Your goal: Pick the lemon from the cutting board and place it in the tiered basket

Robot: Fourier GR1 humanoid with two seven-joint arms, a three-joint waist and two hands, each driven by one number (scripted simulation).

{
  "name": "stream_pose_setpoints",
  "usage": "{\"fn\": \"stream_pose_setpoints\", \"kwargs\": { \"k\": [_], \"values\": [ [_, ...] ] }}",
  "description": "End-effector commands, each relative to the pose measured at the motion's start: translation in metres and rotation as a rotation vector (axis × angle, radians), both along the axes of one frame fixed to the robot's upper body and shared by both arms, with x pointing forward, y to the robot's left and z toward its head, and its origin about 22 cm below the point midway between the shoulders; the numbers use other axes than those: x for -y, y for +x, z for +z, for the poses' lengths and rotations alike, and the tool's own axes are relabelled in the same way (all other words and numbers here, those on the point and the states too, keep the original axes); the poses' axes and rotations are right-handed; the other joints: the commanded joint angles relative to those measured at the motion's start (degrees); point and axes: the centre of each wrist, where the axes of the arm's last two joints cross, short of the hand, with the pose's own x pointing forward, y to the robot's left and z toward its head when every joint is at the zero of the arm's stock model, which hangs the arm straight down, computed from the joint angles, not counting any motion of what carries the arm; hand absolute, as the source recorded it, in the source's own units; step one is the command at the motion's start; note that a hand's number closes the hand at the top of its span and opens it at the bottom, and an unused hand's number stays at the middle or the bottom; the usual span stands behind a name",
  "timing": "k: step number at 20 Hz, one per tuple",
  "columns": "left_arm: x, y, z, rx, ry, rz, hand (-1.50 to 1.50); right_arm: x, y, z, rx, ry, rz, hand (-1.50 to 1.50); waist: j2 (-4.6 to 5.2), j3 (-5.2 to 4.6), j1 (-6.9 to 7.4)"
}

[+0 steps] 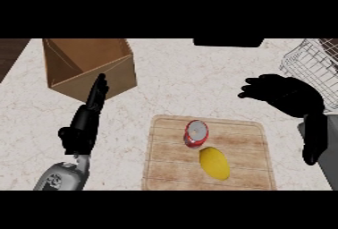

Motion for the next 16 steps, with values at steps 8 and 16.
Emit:
{"fn": "stream_pose_setpoints", "kwargs": {
  "k": [8,16],
  "values": [
    [-0.009,-0.007,-0.014,-0.024,0.008,0.031,0.0,-0.008,-0.021,0.207,0.773,-0.52,0.139,-1.5,-1.14,-0.05,-1.51],
    [-0.008,-0.002,-0.011,-0.008,0.005,0.028,0.0,-0.049,-0.07,0.205,1.01,-0.73,0.174,-1.5,-0.63,-0.12,-1.93]
  ]
}}
